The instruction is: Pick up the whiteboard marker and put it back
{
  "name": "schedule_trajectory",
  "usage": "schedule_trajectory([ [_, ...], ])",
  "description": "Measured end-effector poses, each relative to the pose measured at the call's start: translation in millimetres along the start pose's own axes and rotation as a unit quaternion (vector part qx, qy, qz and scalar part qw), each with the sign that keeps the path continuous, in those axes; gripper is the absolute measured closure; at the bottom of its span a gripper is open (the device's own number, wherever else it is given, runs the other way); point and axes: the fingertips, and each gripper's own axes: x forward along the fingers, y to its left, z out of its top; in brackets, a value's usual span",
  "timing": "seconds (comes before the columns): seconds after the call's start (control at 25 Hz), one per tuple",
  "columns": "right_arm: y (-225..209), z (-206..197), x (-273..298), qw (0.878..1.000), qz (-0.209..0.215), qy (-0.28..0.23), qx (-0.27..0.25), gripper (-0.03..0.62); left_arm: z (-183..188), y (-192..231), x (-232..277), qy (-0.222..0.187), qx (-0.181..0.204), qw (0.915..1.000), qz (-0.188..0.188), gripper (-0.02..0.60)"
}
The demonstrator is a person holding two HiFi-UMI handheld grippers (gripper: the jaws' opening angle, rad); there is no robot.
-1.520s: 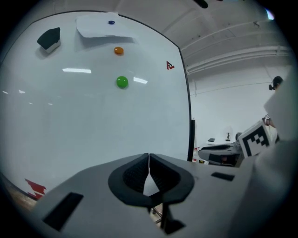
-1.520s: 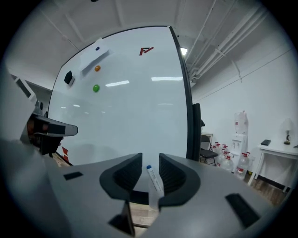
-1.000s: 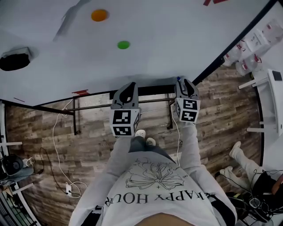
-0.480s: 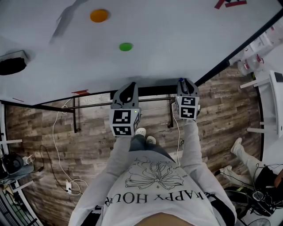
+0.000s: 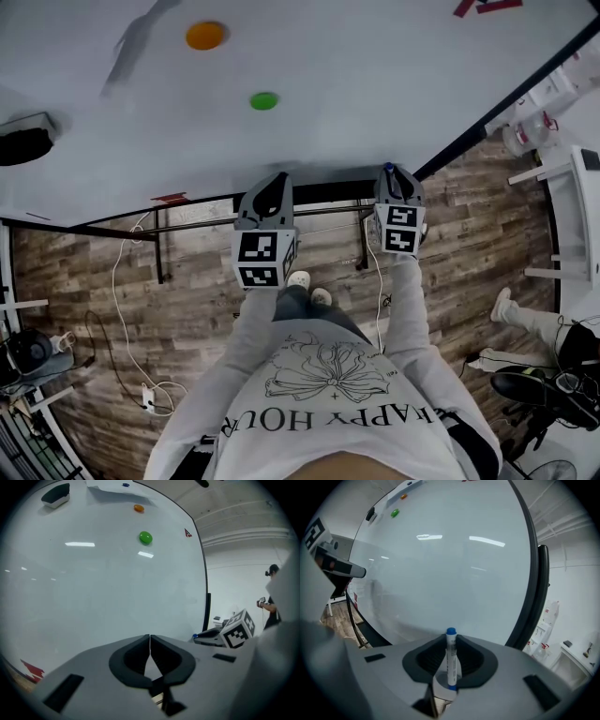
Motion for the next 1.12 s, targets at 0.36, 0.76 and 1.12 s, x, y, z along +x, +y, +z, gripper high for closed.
schedule_trajectory([
  [0.36, -19.3, 20.9, -24.3, 0.998, -0.029, -0.044, 0.029, 0.525, 5.8, -5.7, -1.3, -0.007, 0.003, 0.9999, -0.007, 0.574],
  [0.76, -31.5, 76.9, -76.8, 0.991, -0.043, -0.122, 0.035, 0.526, 14.4, -11.6, -14.2, -0.022, 0.002, 0.9998, -0.004, 0.574],
  [1.12, -8.3, 108.2, -99.5, 0.987, -0.032, -0.158, 0.016, 0.526, 20.3, 1.1, -40.1, -0.042, -0.004, 0.999, 0.014, 0.574],
])
